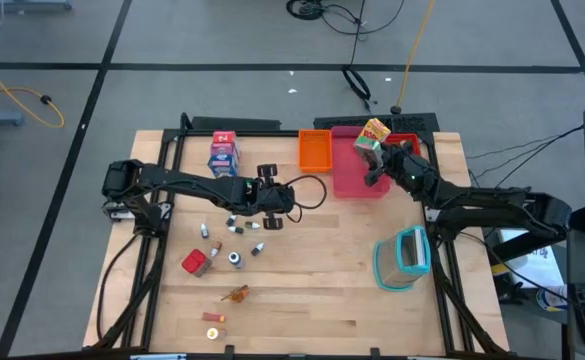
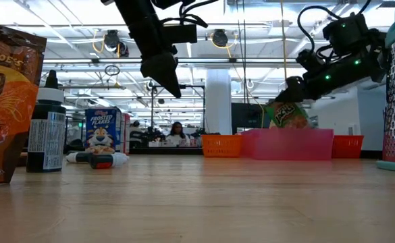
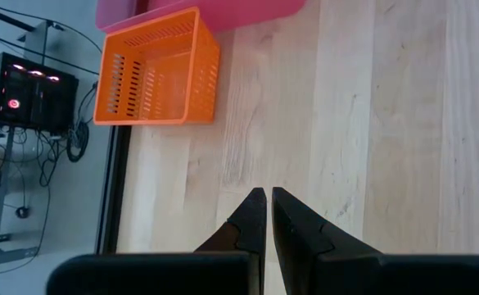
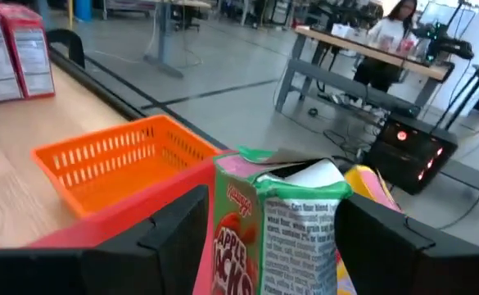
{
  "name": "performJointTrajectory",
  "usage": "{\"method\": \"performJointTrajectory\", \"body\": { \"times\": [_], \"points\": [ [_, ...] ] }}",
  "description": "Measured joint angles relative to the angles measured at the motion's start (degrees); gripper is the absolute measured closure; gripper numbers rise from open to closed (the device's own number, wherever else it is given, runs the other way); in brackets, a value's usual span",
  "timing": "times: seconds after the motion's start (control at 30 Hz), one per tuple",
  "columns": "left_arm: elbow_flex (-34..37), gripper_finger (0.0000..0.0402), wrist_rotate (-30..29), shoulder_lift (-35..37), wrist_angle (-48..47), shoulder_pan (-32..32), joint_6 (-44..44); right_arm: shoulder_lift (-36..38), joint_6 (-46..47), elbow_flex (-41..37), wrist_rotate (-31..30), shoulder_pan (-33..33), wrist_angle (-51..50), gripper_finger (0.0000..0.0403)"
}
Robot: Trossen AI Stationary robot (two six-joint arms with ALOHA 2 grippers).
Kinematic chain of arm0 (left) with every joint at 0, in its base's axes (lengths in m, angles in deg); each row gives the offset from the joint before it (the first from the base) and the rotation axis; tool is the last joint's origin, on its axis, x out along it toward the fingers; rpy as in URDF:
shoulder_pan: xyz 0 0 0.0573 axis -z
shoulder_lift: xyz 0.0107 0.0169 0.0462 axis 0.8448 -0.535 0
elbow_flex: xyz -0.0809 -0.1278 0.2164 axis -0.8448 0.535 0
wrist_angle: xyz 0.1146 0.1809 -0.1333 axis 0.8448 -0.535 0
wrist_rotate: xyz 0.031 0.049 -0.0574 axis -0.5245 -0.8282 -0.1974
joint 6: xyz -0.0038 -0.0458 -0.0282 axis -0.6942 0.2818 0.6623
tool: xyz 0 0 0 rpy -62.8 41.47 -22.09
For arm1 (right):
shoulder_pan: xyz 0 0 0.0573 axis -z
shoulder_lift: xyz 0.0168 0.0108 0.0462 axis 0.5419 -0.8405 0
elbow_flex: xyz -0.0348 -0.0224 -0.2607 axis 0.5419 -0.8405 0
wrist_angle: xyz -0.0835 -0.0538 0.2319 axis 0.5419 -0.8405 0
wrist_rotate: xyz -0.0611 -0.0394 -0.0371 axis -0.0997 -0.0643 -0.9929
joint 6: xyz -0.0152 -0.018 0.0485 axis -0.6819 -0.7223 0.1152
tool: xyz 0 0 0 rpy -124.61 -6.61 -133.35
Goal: Pick & Place Kitchen Items
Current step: Put the green cereal box into the pink bin, then put the small green food coloring bottle into the orange bin
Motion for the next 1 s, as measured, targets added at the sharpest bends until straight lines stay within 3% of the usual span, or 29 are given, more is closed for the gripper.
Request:
{"method": "performJointTrajectory", "body": {
  "times": [0.2, 0.53, 0.73, 0.87, 1.0],
  "points": [
    [0.0, 0.0376, 0.0, 0.0, 0.0, 0.0, 0.5, -0.2, 4.2, 0.0, 0.5, 0.8, -7.4, 0.0163],
    [0.0, 0.0376, 0.7, 0.0, -0.2, 0.0, 1.5, 0.2, 4.0, 0.0, 0.5, 0.3, -4.6, 0.0143],
    [0.0, 0.0376, 2.0, 0.0, -6.0, 0.0, 2.0, 3.0, 4.0, 0.0, 0.5, -3.0, -4.6, 0.0143],
    [0.0, 0.0376, 6.8, 0.0, -13.1, 0.0, 4.3, 5.1, 2.9, 0.0, 0.5, -5.4, -4.5, 0.0143],
    [0.0, 0.0376, 15.4, 0.0, -20.3, 0.0, 5.6, 6.4, 2.9, 0.0, 0.5, -7.2, -4.5, 0.0142]
  ]
}}
